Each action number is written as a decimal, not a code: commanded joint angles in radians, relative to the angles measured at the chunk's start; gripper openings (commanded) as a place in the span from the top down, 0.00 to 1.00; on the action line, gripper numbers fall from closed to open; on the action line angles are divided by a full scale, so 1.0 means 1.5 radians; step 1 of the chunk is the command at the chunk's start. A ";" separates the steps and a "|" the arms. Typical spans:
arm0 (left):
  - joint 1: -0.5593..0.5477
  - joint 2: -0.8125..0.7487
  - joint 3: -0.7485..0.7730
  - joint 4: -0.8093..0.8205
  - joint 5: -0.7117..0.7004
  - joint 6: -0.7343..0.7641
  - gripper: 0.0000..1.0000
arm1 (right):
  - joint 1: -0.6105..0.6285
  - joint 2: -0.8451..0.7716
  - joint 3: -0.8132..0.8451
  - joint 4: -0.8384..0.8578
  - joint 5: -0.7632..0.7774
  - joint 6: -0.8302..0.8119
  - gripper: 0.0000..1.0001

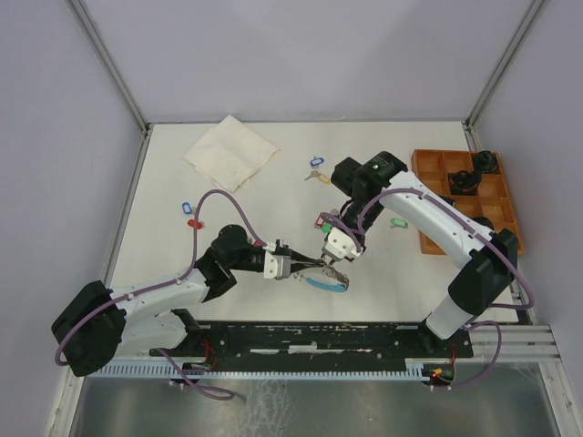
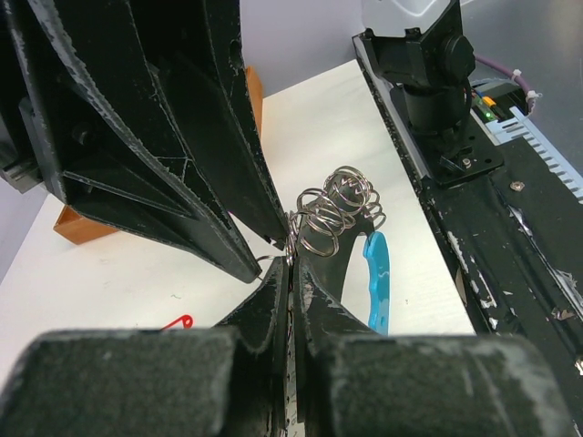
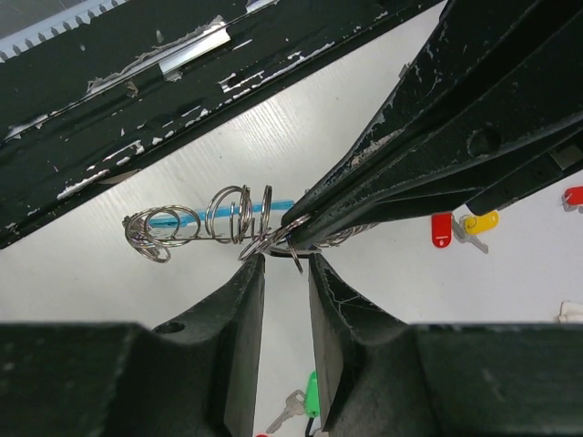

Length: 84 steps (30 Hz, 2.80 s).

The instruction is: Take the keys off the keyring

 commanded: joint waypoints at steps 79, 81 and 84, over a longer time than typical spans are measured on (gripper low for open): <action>-0.008 -0.104 -0.016 0.086 -0.291 -0.288 0.70 | 0.077 -0.062 0.101 0.086 0.202 0.439 0.99; -0.012 -0.112 -0.011 0.067 -0.302 -0.298 0.70 | 0.077 -0.063 0.099 0.102 0.210 0.469 0.99; -0.016 -0.121 0.001 0.037 -0.318 -0.322 0.70 | 0.077 -0.064 0.097 0.122 0.219 0.509 0.99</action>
